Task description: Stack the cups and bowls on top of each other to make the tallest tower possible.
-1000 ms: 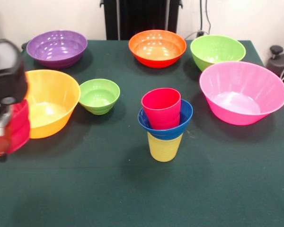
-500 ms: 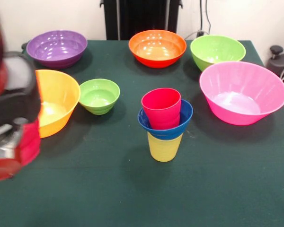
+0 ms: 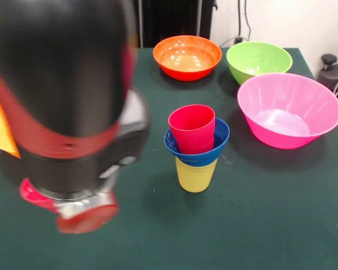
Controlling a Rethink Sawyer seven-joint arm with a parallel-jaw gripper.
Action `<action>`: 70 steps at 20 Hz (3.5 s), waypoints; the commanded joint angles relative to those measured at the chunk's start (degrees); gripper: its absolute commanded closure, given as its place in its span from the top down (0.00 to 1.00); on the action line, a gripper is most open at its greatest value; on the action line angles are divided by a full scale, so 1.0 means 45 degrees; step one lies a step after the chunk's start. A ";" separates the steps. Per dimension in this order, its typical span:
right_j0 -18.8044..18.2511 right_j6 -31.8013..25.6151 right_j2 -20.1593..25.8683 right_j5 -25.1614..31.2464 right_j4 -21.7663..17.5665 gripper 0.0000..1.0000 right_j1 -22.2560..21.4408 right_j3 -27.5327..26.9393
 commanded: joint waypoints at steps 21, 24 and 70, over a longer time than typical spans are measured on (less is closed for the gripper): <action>0.2334 -0.2636 0.2786 0.2011 -0.5169 0.00 -0.0689 0.0326; 0.2701 -0.2589 0.3392 0.1758 -0.5755 0.00 -0.0726 0.0416; 0.7909 -0.2390 1.2274 -0.1711 -1.4714 0.00 -0.3760 0.8547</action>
